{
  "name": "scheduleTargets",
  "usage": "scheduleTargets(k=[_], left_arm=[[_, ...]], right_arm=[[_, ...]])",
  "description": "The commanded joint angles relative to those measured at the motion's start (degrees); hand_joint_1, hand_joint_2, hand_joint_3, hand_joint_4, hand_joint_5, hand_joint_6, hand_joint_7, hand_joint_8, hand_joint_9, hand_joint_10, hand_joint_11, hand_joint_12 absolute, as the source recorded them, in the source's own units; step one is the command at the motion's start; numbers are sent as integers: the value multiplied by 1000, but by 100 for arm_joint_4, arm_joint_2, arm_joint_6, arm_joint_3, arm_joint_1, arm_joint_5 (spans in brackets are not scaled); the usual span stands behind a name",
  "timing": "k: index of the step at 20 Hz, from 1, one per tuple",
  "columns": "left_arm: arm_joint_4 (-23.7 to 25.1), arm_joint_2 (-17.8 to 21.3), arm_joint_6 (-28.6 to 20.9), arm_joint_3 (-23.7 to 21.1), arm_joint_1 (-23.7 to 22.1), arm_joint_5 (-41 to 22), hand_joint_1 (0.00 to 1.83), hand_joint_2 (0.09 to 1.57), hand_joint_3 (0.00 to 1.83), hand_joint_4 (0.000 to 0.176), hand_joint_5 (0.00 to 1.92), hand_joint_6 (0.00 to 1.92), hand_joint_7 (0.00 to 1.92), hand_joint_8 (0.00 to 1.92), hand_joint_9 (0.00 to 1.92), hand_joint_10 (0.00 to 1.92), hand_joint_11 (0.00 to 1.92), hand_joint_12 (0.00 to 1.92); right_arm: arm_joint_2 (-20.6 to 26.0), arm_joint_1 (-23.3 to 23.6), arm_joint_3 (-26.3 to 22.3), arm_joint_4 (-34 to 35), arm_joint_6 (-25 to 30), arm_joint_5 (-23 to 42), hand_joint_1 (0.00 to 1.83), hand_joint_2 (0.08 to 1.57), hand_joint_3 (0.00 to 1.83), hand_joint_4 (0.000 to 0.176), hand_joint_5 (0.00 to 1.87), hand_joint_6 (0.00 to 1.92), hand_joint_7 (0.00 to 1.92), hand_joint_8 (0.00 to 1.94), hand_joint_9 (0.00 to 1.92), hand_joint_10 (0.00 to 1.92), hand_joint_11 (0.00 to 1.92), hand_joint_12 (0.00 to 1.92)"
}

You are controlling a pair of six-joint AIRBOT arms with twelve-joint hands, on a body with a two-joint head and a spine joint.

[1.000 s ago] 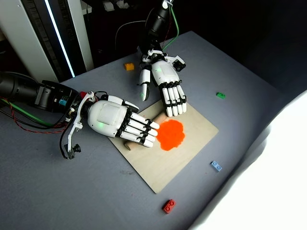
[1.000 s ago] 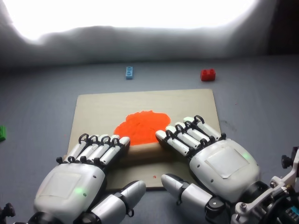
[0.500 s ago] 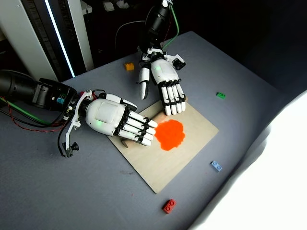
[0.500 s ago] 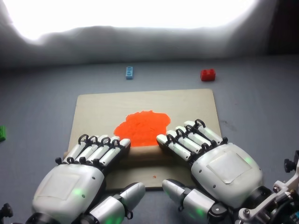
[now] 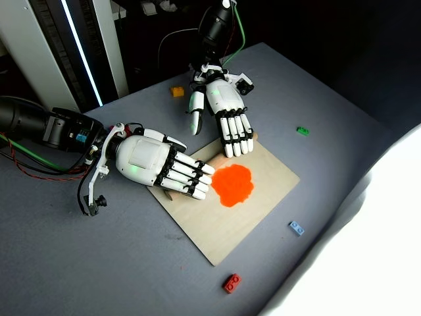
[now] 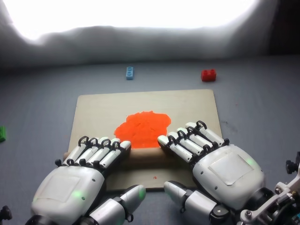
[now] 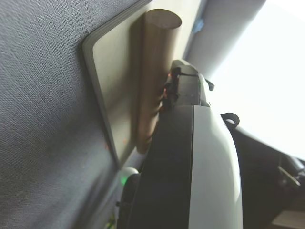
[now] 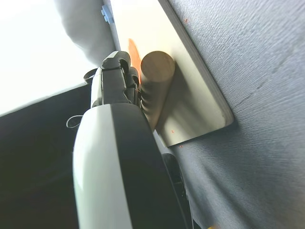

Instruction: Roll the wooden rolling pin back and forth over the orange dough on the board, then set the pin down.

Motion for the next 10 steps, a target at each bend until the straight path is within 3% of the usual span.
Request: scheduleTargets(k=[1,7,8,10], left_arm=[[212,31,-2,-33,22,-325,0,1351,0,0,262,3,250,2,189,3,0,361],[212,94,-5,-148,86,-345,0,1354,0,0,241,3,227,2,167,2,0,328],[212,106,-4,-168,97,-351,0,1356,1,0,255,6,247,6,180,6,0,356],[212,114,-4,-190,114,-367,0,1356,1,0,257,6,249,6,182,6,0,361]], right_arm=[[18,-22,-26,-255,-17,428,0,1403,1,0,211,7,266,9,210,24,0,372],[17,-18,-25,-255,-17,430,0,1400,0,0,218,10,267,8,212,25,0,386],[17,-16,-25,-255,-17,434,0,1401,0,0,202,3,242,2,189,15,0,283],[18,-13,-25,-255,-18,440,0,1401,0,0,199,2,239,1,186,14,0,270]])
